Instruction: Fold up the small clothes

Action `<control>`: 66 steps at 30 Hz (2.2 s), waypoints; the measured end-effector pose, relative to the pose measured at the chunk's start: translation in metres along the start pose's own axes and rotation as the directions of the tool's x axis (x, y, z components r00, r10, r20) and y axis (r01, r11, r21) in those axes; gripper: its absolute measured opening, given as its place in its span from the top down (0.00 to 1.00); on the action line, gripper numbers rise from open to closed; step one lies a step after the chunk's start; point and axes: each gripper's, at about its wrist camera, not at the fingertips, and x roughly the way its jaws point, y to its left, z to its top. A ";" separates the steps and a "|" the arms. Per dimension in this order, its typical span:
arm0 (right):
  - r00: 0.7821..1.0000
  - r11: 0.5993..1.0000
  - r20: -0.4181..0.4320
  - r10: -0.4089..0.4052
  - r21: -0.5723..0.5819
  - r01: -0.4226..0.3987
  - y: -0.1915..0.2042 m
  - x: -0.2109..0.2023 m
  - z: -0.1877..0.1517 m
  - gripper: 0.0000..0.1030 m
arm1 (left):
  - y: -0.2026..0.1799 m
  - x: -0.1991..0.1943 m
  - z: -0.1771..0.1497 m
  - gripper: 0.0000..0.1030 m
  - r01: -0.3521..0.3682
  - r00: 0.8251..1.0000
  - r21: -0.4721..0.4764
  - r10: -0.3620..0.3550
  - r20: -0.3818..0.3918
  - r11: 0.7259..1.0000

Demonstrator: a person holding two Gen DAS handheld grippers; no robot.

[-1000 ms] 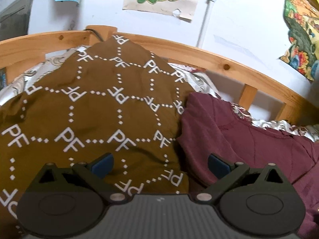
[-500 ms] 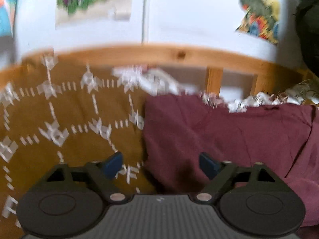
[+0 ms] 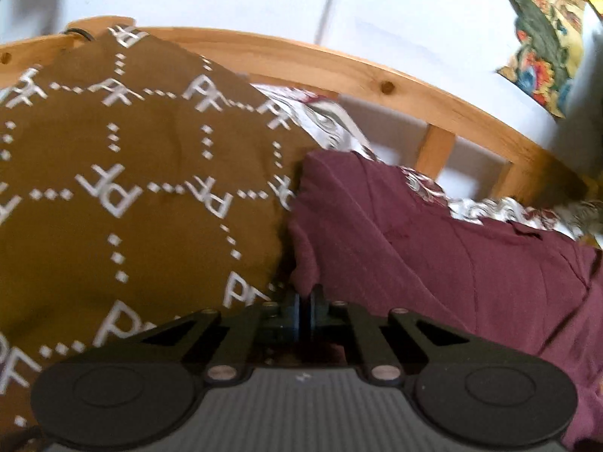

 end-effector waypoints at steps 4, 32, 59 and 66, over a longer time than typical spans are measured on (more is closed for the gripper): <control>1.000 1.000 -0.004 0.001 0.004 -0.001 0.001 -0.001 -0.002 0.22 | 0.002 0.011 -0.001 0.95 -0.048 0.998 0.009 0.048 -0.048 0.999; 0.997 0.997 -0.029 -0.078 0.005 0.078 -0.003 -0.001 -0.014 0.01 | -0.002 -0.004 -0.006 0.20 -0.054 0.998 0.030 0.053 0.033 0.998; 0.995 0.997 -0.064 -0.080 -0.008 0.079 -0.001 0.005 -0.020 0.01 | -0.027 0.018 0.012 0.19 -0.204 0.967 0.131 0.178 0.184 0.970; 0.993 0.993 -0.064 -0.104 -0.063 0.100 0.008 -0.003 -0.021 0.01 | -0.051 0.042 0.003 0.18 -0.275 0.958 0.302 0.232 0.172 0.913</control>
